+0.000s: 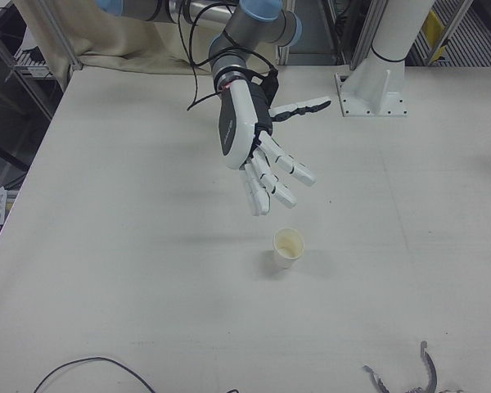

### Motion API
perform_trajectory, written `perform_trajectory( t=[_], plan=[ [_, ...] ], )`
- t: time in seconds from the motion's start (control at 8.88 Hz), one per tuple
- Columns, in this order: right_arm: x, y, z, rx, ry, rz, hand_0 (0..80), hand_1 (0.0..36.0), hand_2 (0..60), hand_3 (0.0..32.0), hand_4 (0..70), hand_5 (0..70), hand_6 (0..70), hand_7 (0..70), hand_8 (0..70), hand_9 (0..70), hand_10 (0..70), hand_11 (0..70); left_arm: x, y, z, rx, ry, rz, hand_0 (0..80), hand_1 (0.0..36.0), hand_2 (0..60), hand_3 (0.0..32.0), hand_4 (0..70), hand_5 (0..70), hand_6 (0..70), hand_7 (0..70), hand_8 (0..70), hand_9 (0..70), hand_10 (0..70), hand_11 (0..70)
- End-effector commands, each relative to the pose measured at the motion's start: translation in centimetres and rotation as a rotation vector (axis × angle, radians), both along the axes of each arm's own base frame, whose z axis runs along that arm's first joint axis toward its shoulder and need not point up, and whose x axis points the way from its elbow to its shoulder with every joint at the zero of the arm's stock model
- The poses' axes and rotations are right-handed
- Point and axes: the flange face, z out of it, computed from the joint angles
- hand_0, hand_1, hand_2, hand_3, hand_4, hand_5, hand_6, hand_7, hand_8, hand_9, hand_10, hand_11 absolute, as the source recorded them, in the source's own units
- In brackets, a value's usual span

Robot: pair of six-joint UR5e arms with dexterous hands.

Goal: Pour water
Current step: 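Move the left hand down beside the white paper cup near it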

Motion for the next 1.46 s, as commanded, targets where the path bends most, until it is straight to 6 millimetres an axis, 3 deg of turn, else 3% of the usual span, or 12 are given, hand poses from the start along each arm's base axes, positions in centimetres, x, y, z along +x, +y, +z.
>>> perform_trajectory(
  t=[0.0,0.23,0.34,0.45,0.56,0.79,0.9,1.24,1.35],
  plan=[
    [0.1,-0.4,-0.6,0.011,0.029,0.016,45.5,9.8,5.2,0.0,6.3,4.6,8.3,9.2,1.3,0.7,1.9,3.8,-0.3,0.1,0.4,0.003,-0.006,-0.009,47.7,11.9,0.0,14.0,1.1,0.0,0.0,2.5,0.0,0.0,1.1,3.2],
    [1.0,-0.5,-0.6,0.013,0.027,0.025,45.9,11.1,5.2,0.0,1.5,0.5,3.0,1.8,0.0,0.0,0.2,1.4,-0.4,0.1,0.2,0.009,-0.003,-0.008,47.5,11.6,0.0,16.4,0.0,0.0,0.0,1.4,0.0,0.0,0.9,3.0],
    [1.0,-0.6,-0.4,0.008,0.035,0.028,45.8,11.2,4.8,3.8,0.0,0.0,1.5,0.0,0.0,0.0,0.0,0.0,-0.9,-0.1,0.3,0.007,-0.007,-0.022,47.7,11.7,0.0,16.4,0.0,0.0,0.0,1.4,0.0,0.0,0.9,3.0],
    [1.5,-0.8,-0.2,0.003,0.042,0.042,45.7,10.9,4.8,3.4,0.0,0.0,1.4,0.1,0.0,0.0,0.0,0.0,-2.2,-0.7,0.5,0.030,-0.039,-0.059,47.7,11.7,0.0,15.8,0.2,0.0,0.0,1.6,0.0,0.0,1.0,3.0],
    [2.3,-1.5,0.6,-0.012,0.051,0.070,45.4,10.6,5.3,0.0,1.0,1.0,2.4,1.7,0.0,0.0,0.0,0.0,-2.4,-1.3,1.0,0.113,-0.118,-0.101,47.6,11.6,0.0,14.6,0.7,0.0,0.0,1.2,0.0,0.0,1.0,3.0],
    [3.1,-2.2,1.5,-0.029,0.063,0.092,45.4,10.7,6.4,0.0,4.6,1.8,2.9,2.0,0.0,0.0,0.0,0.0,-1.9,-2.8,6.3,0.101,-0.151,-0.156,47.6,12.1,0.0,3.8,2.5,0.0,0.0,0.0,0.0,0.0,0.0,1.1],
    [3.0,-2.5,2.5,-0.046,0.073,0.091,45.0,10.3,5.6,0.0,5.6,0.0,1.8,0.0,0.0,0.0,0.0,0.0,-3.2,-2.0,11.0,0.060,-0.160,-0.224,47.6,12.0,0.0,5.6,1.8,0.0,0.0,0.0,0.0,0.0,0.0,1.1],
    [2.4,-2.9,3.3,-0.061,0.089,0.082,43.3,9.1,4.8,0.0,5.6,0.0,1.7,0.0,0.0,0.0,0.0,0.0,-6.2,1.9,22.5,-0.017,-0.187,-0.263,47.2,11.6,0.0,3.6,2.8,0.0,0.0,0.0,0.0,0.2,0.0,1.5],
    [2.1,-3.4,3.4,-0.063,0.088,0.081,43.0,8.9,4.7,0.0,5.7,0.0,1.9,0.2,0.0,0.0,0.0,0.0,-7.0,3.1,24.7,-0.030,-0.198,-0.274,47.3,11.7,0.0,4.8,2.3,0.0,0.0,0.2,0.0,0.4,0.0,1.6]
  ],
)
